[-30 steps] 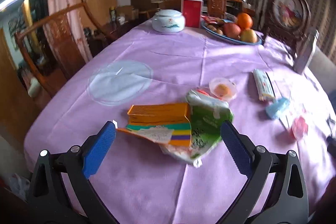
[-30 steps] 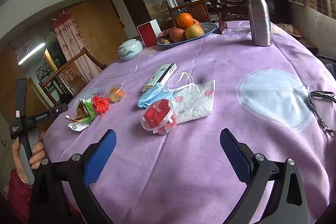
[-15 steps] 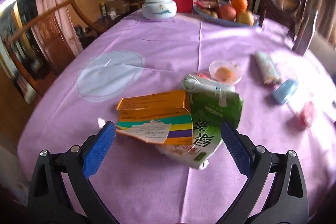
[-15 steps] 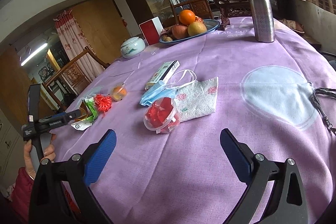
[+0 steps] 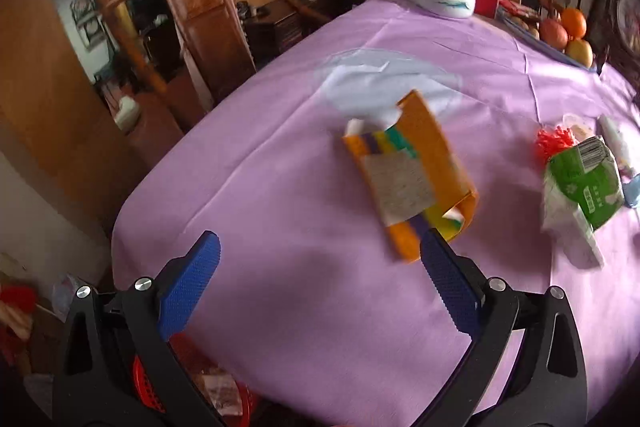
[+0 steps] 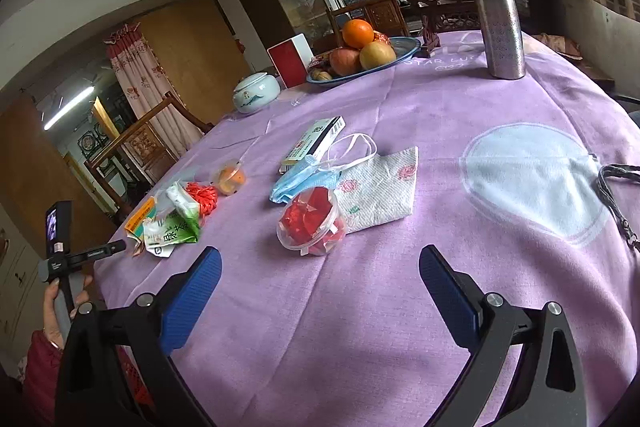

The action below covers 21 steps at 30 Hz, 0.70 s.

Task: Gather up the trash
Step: 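Grasp the orange-yellow snack box with the left gripper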

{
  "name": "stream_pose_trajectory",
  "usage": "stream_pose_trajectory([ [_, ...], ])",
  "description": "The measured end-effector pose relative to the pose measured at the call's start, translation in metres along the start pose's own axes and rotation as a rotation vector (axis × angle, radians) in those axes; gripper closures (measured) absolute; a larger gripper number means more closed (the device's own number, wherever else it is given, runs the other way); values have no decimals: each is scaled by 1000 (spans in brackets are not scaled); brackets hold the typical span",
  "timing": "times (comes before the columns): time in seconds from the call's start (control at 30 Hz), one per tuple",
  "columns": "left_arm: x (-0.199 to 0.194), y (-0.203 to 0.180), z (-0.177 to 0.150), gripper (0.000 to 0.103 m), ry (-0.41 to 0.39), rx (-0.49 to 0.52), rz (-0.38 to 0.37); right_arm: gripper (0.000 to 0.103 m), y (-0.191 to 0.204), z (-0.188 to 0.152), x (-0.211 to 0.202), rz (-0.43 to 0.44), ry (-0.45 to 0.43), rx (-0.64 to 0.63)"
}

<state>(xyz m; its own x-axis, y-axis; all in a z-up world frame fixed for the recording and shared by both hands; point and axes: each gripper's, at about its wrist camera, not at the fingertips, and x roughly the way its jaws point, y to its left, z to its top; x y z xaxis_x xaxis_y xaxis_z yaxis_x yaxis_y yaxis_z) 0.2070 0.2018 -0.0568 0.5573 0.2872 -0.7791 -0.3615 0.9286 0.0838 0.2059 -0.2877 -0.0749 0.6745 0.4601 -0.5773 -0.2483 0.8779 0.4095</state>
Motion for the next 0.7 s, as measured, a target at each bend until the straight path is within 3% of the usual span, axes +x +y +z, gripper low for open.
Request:
stream_pose_trajectory([
  [0.2,-12,-7,9,7,-19,-49,-128,6,0,0,1,-9,7,6],
  [0.37,13,-42,32,7,18,-84,-210,6,0,0,3,-24,17,12],
  [0.5,38,-60,40,7,61,-76,-205,6,-1,1,5,-23,32,17],
  [0.6,54,-70,42,7,95,-41,-141,6,-2,1,7,-23,42,20],
  [0.7,57,-67,44,7,92,-29,-124,6,-1,1,8,-31,43,17],
])
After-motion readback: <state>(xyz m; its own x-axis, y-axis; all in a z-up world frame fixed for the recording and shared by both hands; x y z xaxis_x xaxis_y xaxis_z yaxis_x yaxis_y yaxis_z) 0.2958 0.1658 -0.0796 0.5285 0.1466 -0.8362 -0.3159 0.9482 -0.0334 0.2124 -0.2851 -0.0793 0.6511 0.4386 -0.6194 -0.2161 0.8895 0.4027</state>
